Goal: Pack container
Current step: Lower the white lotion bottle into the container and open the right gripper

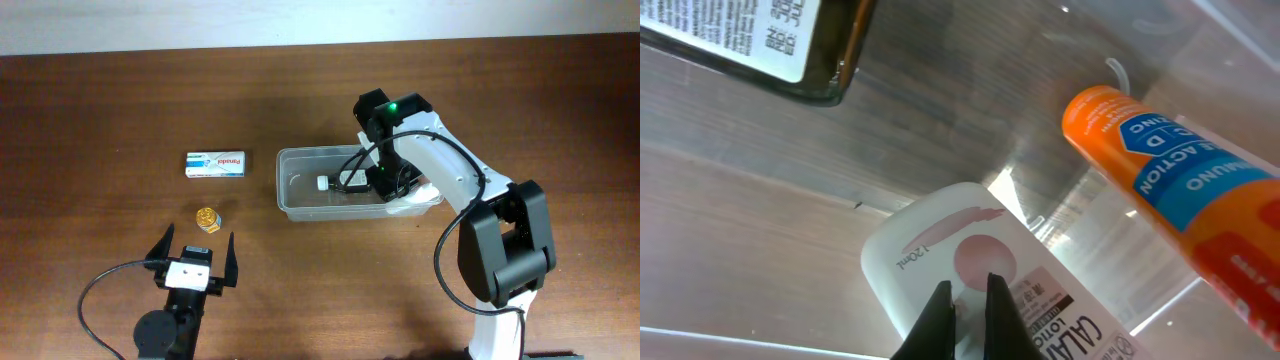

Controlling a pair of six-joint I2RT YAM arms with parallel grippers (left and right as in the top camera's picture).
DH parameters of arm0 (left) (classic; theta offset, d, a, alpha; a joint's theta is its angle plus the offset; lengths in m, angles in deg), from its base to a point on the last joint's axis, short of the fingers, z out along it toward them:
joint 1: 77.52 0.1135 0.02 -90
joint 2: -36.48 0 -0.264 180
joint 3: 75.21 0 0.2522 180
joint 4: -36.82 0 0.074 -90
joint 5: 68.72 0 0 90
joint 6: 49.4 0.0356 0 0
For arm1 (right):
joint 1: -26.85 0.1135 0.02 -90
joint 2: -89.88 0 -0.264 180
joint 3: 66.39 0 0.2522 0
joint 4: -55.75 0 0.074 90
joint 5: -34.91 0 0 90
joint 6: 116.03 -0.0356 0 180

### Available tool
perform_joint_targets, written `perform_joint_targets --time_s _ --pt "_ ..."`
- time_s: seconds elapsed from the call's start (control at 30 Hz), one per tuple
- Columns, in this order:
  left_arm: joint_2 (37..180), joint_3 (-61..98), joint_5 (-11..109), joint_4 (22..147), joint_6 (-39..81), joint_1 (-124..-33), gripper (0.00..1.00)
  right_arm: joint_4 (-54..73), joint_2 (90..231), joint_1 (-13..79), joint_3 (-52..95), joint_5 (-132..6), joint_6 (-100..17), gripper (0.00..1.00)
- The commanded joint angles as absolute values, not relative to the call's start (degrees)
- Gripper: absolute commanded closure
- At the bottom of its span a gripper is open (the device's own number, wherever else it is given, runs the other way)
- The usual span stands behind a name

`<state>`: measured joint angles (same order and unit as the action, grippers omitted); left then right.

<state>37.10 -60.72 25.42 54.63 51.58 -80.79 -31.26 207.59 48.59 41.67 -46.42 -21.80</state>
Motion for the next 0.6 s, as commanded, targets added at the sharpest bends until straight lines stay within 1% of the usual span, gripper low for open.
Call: perform_joint_targets --time_s 0.0,0.17,0.27,0.57 --pt "36.82 -60.96 26.23 54.74 52.48 -81.01 0.0 -31.48 208.45 48.19 41.13 -43.58 -23.16 0.96" --pt "36.82 -60.96 26.23 54.74 52.48 -81.01 0.01 -31.48 208.45 48.19 41.19 -38.42 -25.08 0.96" --pt "36.82 -60.96 26.23 54.74 52.48 -81.01 0.01 -31.5 208.45 48.22 41.19 -38.6 -25.06 0.96" --pt "36.82 -60.96 26.23 54.74 52.48 -81.01 0.01 -33.29 208.42 48.22 44.82 -51.21 -21.78 0.95"
